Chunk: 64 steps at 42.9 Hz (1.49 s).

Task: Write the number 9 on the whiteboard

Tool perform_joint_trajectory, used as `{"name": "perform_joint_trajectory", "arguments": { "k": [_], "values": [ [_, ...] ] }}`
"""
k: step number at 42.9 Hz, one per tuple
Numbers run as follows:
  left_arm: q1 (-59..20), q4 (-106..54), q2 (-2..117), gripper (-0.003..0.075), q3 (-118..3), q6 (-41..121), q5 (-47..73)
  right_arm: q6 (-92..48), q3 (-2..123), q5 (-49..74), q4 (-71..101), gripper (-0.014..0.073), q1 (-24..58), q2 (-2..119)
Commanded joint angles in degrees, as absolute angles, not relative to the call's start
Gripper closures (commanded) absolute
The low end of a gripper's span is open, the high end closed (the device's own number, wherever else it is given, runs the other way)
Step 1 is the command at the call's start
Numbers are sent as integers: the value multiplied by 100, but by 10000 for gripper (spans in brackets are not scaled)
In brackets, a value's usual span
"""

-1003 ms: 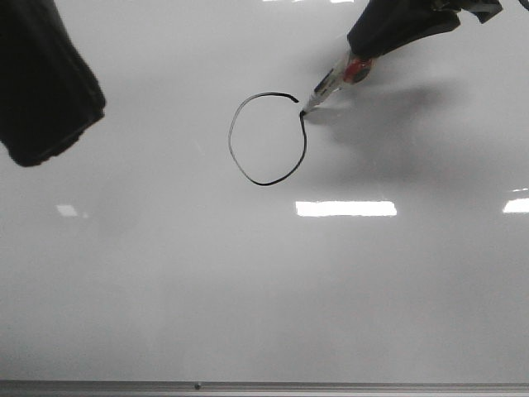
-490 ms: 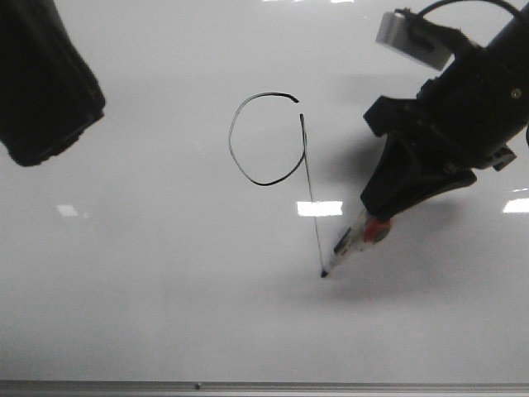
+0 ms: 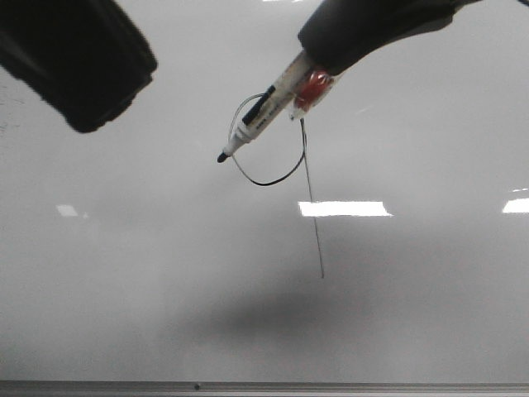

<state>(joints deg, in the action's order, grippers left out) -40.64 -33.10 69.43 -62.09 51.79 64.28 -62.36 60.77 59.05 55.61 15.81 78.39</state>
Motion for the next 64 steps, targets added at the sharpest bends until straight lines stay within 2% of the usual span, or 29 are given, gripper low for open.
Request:
{"name": "perform_joint_trajectory", "arguments": {
  "k": [1, 5, 11, 15, 29, 39, 42, 46, 56, 64],
  "values": [
    [-4064, -3662, 6800, 731, -6394, 5169, 6106, -6487, 6263, 6314, 5853, 652, 1574, 7530],
    [-4064, -3662, 6800, 669, -6394, 5169, 5964, -6503, 6263, 6523, 5853, 652, 1589, 7444],
    [-4064, -3662, 6800, 478, -6394, 5169, 5753, -6503, 6263, 6652, 5836, 652, 1806, 7368],
    [-4064, -3674, 6800, 391, -6394, 5169, 5660, -6503, 6263, 6655, 5836, 652, 2024, 7368],
    [-4064, -3745, 6800, 383, -6394, 5218, 5671, -6648, 6267, 6491, 6307, 652, 2678, 7368],
    [-4064, -3750, 6800, 383, -6394, 5218, 5759, -6691, 6267, 6475, 6461, 652, 2742, 7368],
    [-4064, -3750, 6800, 388, -6394, 5218, 5786, -6696, 6267, 6475, 6547, 652, 2742, 7368],
    [-4064, -3750, 6800, 430, -6394, 5218, 5811, -6738, 6267, 6475, 6606, 652, 2742, 7368],
    [-4064, -3750, 6800, 649, -6394, 5218, 5822, -6752, 6267, 6475, 6571, 652, 2742, 7368],
    [-4064, -3750, 6800, 738, -6394, 5218, 5822, -6752, 6267, 6475, 6519, 652, 2742, 7368]
  ]
}}
